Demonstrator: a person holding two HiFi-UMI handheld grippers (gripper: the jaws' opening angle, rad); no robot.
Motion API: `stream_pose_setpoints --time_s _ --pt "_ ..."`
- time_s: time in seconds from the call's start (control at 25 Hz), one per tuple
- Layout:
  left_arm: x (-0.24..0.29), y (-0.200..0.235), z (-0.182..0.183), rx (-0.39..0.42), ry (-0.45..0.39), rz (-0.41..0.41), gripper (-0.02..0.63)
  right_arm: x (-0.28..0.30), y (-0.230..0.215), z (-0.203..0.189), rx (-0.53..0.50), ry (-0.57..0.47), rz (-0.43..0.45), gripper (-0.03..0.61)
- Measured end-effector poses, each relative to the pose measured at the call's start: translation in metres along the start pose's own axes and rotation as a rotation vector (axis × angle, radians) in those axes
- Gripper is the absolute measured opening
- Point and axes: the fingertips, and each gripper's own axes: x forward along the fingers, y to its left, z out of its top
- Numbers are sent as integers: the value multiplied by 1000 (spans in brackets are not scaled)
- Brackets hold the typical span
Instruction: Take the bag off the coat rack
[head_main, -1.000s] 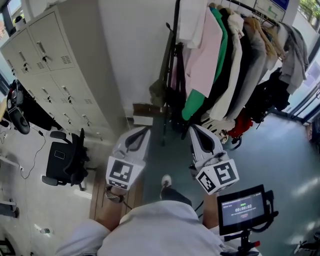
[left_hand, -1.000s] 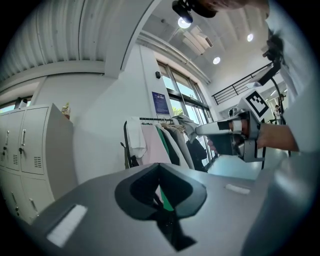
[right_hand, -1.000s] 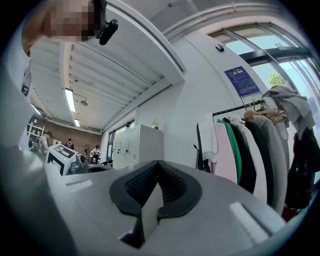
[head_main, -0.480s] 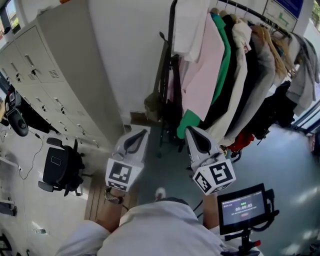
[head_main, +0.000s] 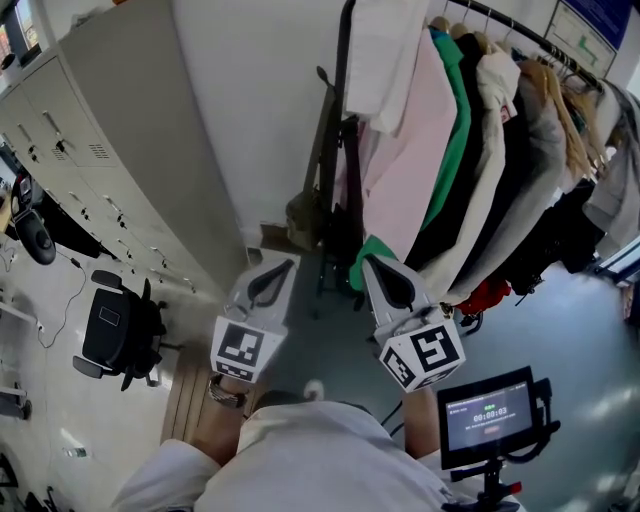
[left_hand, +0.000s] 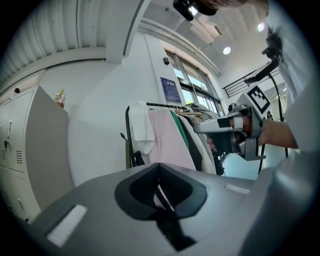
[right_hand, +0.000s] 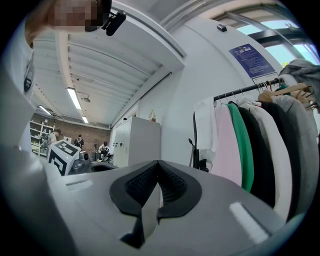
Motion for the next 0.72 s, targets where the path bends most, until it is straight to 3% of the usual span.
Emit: stream_pose_setpoints --time_s 0.4,0.72 --pt "25 11 -10 -14 5 -4 0 12 -19 -9 16 11 -15 2" --pt "61 39 -14 -17 -17 -15 0 53 -35 -11 9 7 -18 2"
